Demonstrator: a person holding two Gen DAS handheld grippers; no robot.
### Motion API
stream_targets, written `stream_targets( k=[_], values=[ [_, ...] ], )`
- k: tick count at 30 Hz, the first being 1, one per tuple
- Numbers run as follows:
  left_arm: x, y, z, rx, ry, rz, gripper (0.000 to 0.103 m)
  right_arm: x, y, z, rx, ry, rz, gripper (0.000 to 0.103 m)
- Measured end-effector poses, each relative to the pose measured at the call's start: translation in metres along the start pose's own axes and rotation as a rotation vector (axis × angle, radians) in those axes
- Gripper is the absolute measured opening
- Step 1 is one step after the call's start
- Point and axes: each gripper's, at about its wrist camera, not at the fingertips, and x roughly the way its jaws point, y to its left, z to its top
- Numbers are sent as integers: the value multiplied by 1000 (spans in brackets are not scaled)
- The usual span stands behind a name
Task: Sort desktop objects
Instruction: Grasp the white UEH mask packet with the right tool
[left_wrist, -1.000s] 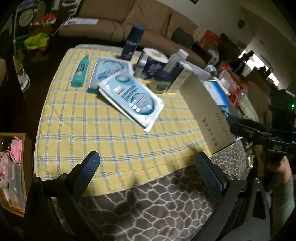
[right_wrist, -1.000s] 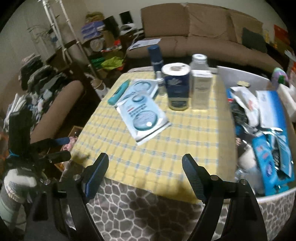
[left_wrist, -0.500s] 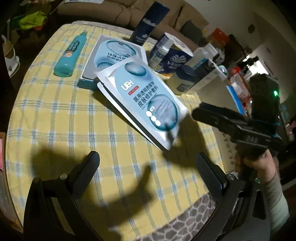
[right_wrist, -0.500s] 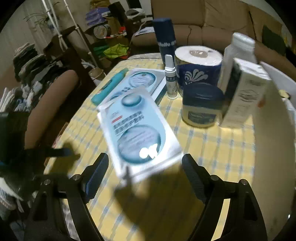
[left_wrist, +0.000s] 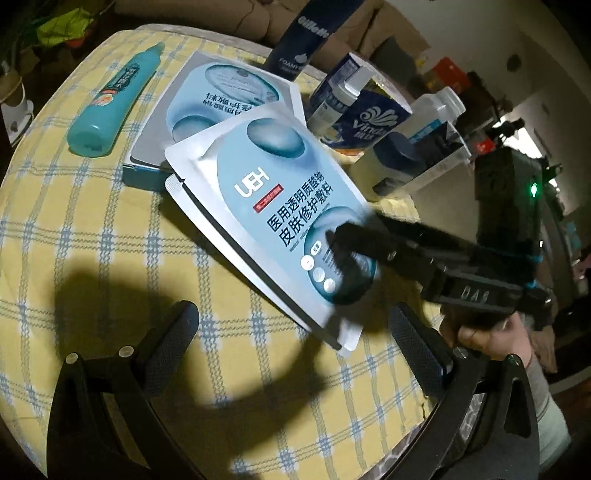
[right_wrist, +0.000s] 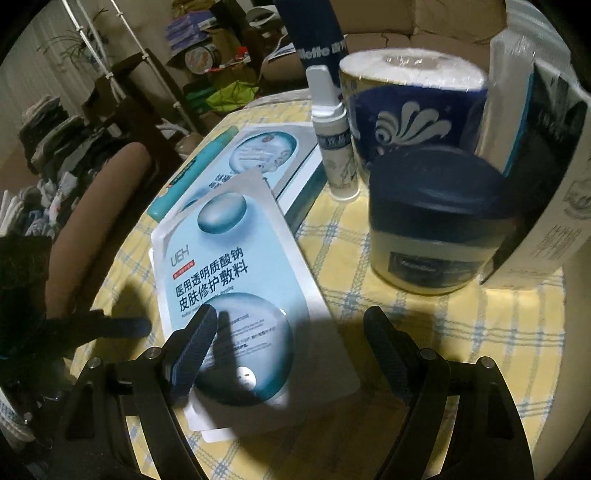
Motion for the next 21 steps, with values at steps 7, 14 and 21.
stream_targets(
  k=[7, 14, 21],
  values=[
    [-6, 15, 1, -74, -6, -86, 103, -9, 4, -15, 31, 36, 93, 52],
    [-9, 23, -7, -170, 16, -204, 103, -17, 28, -41, 58, 98, 127, 50],
    [-15, 19, -21, -165, 68, -231, 103, -36, 51, -75, 135, 94, 133, 51]
  ],
)
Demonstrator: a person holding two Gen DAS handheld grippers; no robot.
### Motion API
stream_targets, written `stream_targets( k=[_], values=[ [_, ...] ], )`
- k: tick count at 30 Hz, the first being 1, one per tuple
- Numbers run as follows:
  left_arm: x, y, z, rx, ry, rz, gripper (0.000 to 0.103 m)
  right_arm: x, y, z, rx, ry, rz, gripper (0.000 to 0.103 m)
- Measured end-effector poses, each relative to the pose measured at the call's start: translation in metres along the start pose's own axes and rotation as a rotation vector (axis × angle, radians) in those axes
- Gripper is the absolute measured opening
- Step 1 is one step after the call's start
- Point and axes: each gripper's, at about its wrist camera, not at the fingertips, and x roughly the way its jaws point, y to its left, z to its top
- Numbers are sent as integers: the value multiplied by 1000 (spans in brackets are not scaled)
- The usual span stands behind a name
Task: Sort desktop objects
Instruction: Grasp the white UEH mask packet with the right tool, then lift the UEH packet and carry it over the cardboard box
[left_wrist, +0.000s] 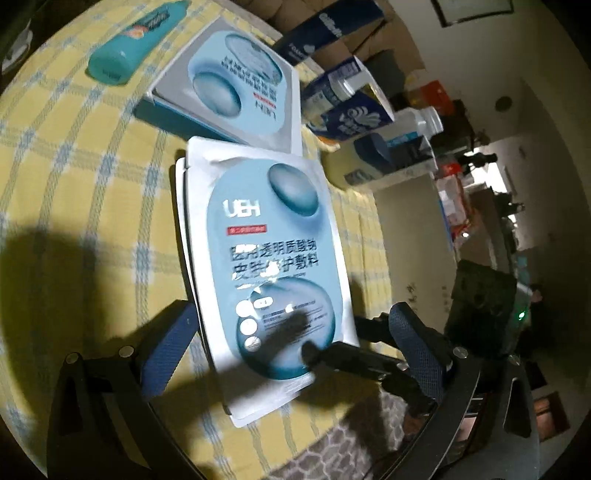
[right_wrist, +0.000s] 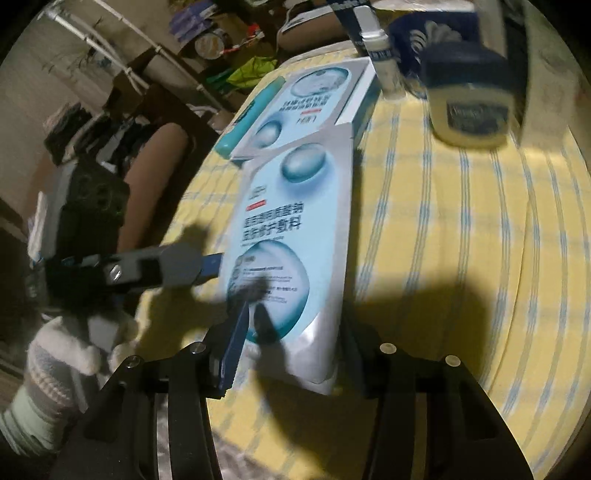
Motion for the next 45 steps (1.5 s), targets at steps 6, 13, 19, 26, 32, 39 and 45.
stream_targets(
  k=[6, 13, 19, 26, 32, 39, 45],
  values=[
    [0, -8, -7, 63, 15, 71, 103, 3, 4, 2, -26, 22, -84, 53],
    [-1, 1, -1, 45, -1, 52, 103, 11, -11, 18, -9, -26, -46, 58],
    [-3, 9, 0, -20, -25, -17, 103, 10, -9, 19, -13, -15, -11, 61],
    [-11, 15, 1, -81, -51, -87, 103, 1, -3, 18, -12, -21, 24, 57],
    [-18, 5, 2, -77, -66, -135, 103, -10, 2, 22, 16, -58, 91, 57],
    [-33, -12, 9, -53, -116, -188, 103, -23, -4, 26, 79, -100, 161, 57],
    [-36, -26, 11, -53, -121, -203, 103, -38, 0, 32, 91, -125, 160, 57]
  ],
)
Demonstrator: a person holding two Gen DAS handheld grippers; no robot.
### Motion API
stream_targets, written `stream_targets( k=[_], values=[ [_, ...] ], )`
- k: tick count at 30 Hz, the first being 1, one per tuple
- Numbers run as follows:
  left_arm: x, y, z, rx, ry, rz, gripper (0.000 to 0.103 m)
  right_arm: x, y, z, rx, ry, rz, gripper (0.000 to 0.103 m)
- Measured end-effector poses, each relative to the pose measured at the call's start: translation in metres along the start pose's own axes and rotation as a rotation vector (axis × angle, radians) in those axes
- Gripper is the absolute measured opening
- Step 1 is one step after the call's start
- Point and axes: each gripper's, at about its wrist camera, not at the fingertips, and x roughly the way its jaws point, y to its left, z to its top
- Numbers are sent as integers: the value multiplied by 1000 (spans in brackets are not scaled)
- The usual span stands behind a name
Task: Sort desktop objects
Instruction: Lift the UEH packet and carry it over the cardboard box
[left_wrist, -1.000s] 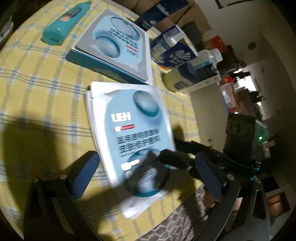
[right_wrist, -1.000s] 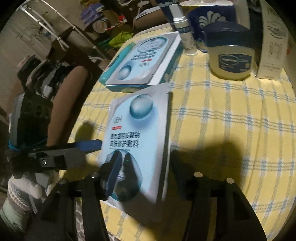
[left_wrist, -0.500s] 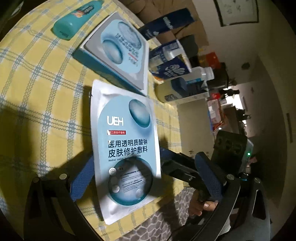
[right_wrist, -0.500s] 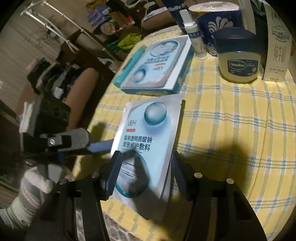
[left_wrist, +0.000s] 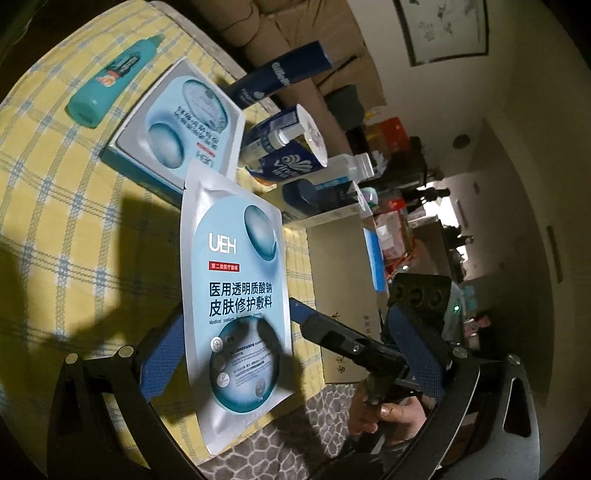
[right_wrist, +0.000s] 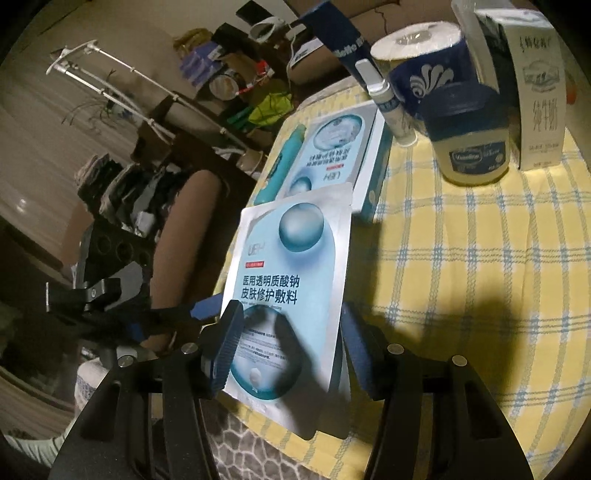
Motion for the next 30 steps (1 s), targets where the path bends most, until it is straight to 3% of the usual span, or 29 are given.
stream_targets(
  k=[8, 17, 25, 30],
  values=[
    [16, -28, -6, 0, 36, 54, 103, -26, -4, 0, 48, -22, -10, 57],
    [43, -115, 0, 40, 57, 66, 103, -105, -3, 11, 41, -110, -49, 57],
    [124, -205, -5, 69, 115, 67, 103, -191, -38, 27, 84, -154, -147, 57],
    [191, -247, -2, 81, 159, 20, 103, -252, -78, 38, 123, -217, -207, 57]
  ],
)
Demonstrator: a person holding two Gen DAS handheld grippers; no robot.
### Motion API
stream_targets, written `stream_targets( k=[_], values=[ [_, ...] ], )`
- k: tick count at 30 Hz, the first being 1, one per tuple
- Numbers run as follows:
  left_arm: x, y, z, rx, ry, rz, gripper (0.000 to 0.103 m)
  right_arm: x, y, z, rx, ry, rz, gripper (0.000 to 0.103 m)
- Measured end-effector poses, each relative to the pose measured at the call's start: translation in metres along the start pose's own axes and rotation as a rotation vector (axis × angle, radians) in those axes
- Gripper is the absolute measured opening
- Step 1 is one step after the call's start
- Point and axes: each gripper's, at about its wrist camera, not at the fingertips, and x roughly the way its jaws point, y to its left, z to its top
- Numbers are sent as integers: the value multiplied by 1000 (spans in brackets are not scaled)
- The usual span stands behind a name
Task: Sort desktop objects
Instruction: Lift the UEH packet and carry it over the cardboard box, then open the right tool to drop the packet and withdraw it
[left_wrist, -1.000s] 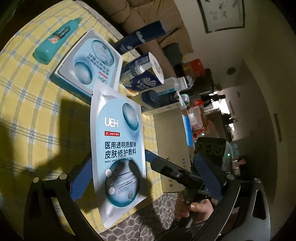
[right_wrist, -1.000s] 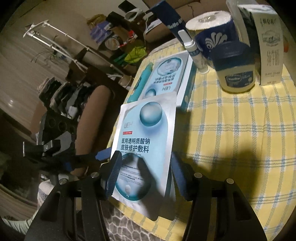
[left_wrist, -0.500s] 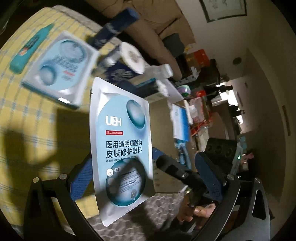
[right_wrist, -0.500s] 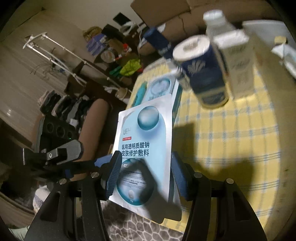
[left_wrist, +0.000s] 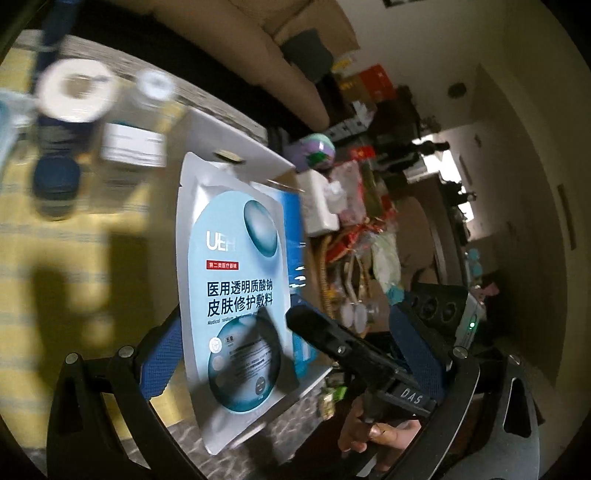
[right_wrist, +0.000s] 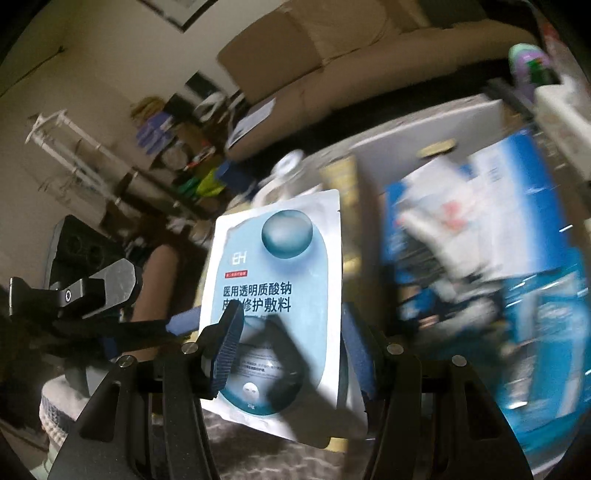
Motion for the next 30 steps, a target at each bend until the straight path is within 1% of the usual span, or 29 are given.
stream_targets(
  k=[3, 5, 10, 13, 14, 15, 17, 18, 20, 22, 23, 27, 30],
  values=[
    [37, -12, 15, -8, 19, -24, 103, -18, -34, 22, 44, -39, -13, 57],
    [60, -15, 27, -16, 22, -22, 103, -23, -56, 36, 64, -55, -26, 57],
    [106, -7, 50, -16, 29, 45, 103, -17, -98, 68, 99, -80, -38, 57],
    [121, 10, 60, -25, 23, 110, 103, 0, -118, 75, 126, -83, -26, 57],
    [123, 16, 63, -27, 22, 133, 103, 13, -123, 75, 134, -72, -31, 57],
    [124, 23, 65, -35, 25, 162, 103, 22, -126, 73, 140, -58, -38, 57],
    [121, 31, 66, -35, 33, 182, 103, 45, -134, 66, 155, -8, -71, 57],
    [118, 33, 65, -28, 37, 185, 103, 54, -139, 62, 163, 11, -79, 57],
    [113, 32, 62, -7, 40, 172, 103, 58, -145, 57, 174, 4, -75, 57],
    [102, 26, 58, 13, 34, 155, 103, 53, -150, 54, 197, -23, -47, 57],
    [95, 23, 57, 18, 32, 140, 103, 51, -151, 54, 200, -25, -50, 57],
    [71, 11, 56, 47, 26, 116, 103, 33, -147, 51, 182, -42, -72, 57],
    [45, 1, 45, 98, 24, 114, 103, 13, -138, 47, 156, -54, -114, 58]
  ],
)
